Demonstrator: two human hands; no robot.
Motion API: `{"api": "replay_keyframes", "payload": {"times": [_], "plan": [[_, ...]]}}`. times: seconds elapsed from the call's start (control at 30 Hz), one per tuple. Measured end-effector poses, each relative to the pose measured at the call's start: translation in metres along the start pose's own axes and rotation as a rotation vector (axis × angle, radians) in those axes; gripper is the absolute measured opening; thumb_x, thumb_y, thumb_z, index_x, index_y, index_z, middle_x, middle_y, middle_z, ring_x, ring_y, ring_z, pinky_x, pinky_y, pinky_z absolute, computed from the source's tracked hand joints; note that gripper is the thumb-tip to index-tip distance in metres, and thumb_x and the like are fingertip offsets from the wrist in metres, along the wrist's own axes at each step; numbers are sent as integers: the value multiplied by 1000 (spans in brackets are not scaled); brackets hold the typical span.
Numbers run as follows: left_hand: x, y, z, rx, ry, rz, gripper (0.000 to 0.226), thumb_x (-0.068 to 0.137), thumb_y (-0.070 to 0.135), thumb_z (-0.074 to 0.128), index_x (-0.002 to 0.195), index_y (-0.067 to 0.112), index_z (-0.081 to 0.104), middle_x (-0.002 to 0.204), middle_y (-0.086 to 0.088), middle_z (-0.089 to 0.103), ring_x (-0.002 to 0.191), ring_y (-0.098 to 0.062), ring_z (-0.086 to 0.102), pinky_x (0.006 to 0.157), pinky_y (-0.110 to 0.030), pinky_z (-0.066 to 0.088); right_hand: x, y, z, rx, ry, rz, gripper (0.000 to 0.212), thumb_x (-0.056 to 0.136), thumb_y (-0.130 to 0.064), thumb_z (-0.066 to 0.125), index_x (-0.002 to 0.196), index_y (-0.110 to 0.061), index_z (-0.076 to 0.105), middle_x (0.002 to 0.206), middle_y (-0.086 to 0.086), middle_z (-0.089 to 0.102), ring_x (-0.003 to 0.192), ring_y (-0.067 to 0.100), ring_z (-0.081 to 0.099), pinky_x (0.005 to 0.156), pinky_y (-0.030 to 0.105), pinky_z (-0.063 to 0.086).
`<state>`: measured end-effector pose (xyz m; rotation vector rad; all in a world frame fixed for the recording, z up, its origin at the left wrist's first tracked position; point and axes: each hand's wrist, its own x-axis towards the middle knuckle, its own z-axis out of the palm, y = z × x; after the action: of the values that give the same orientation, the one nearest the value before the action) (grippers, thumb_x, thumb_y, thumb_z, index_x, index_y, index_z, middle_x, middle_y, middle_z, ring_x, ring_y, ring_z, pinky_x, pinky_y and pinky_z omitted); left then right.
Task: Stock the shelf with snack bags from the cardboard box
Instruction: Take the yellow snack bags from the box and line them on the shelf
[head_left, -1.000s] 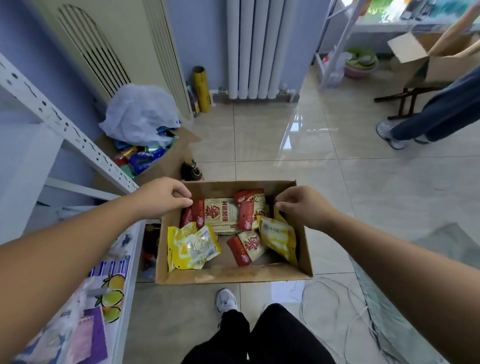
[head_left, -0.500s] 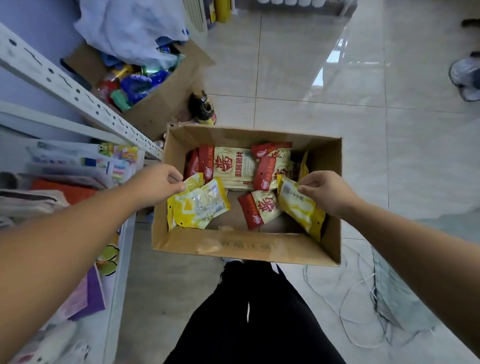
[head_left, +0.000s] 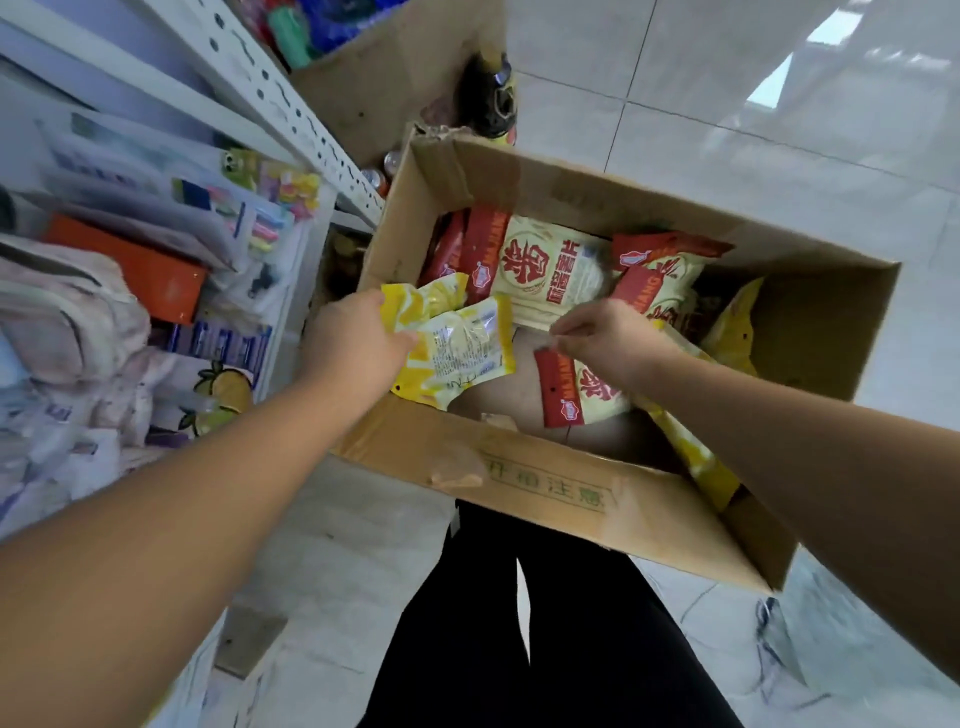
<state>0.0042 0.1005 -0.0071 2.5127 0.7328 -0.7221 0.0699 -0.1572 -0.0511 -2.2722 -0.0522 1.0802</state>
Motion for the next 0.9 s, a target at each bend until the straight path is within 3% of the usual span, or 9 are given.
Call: {"api": "replay_keyframes", "payload": {"times": [0.2, 0.3, 0.37, 0.43, 0.5, 0.6, 0.7, 0.8, 0.9], "plan": [[-2, 7, 28, -50, 82, -40, 36, 84, 35, 71, 114, 16, 62, 108, -7, 69, 100, -32, 65, 76, -37, 51, 59, -34, 26, -73, -76, -99, 25, 93, -28, 70, 114, -16, 75, 113, -4, 70, 101, 13, 63, 85, 25, 47], [6, 4, 41, -56, 90, -51, 36, 85, 34, 71, 111, 13, 58, 110, -9, 67, 102, -34, 64, 79, -42, 52, 86, -39, 41, -98, -87, -112, 26, 91, -28, 72, 115, -20, 75, 116, -4, 70, 104, 14, 64, 85, 24, 46], [12, 2, 48, -15, 71, -41, 36, 86, 34, 70, 113, 13, 57, 113, -10, 65, 105, -34, 63, 81, -43, 50, 104, -40, 52, -122, -109, -123, 25, 90, -27, 71, 113, -17, 76, 116, 2, 72, 106, 20, 65, 90, 31, 52], [19, -2, 56, 8, 45, -40, 37, 87, 34, 70, 116, 15, 58, 116, -8, 65, 107, -33, 63, 82, -42, 50, 122, -38, 64, -192, -143, -156, 23, 89, -24, 69, 104, -7, 75, 109, 12, 73, 103, 28, 66, 89, 40, 54], [28, -6, 65, -18, 20, -36, 40, 87, 32, 71, 121, 16, 58, 120, -8, 63, 111, -32, 61, 87, -43, 50, 138, -34, 75, -259, -156, -197, 20, 87, -23, 70, 94, -5, 71, 99, 12, 72, 99, 31, 66, 83, 38, 54], [36, -9, 80, -78, 18, -53, 44, 89, 27, 71, 127, 13, 55, 127, -9, 58, 118, -30, 57, 95, -42, 47, 153, -29, 88, -361, -214, -281, 24, 90, -25, 69, 111, -13, 73, 112, 5, 71, 107, 26, 64, 89, 35, 51], [39, -14, 91, -134, 55, -60, 32, 90, 23, 69, 119, 13, 61, 119, -9, 65, 111, -31, 62, 88, -38, 48, 160, -24, 97, -423, -290, -313, 31, 93, -30, 65, 122, -22, 70, 117, 4, 70, 109, 25, 63, 91, 37, 51], [39, -22, 97, -172, 79, -67, 15, 94, 24, 65, 102, 11, 68, 98, -7, 71, 88, -30, 64, 69, -31, 40, 163, -16, 105, -490, -324, -334, 32, 92, -33, 67, 120, -21, 72, 118, 4, 69, 111, 25, 62, 91, 36, 50], [39, -25, 98, -171, 110, -70, 28, 96, 24, 61, 70, 16, 55, 70, -2, 57, 69, -27, 52, 62, -28, 30, 159, -6, 106, -535, -343, -337, 28, 90, -33, 69, 115, -21, 75, 109, 0, 70, 103, 21, 62, 81, 29, 45]]}}
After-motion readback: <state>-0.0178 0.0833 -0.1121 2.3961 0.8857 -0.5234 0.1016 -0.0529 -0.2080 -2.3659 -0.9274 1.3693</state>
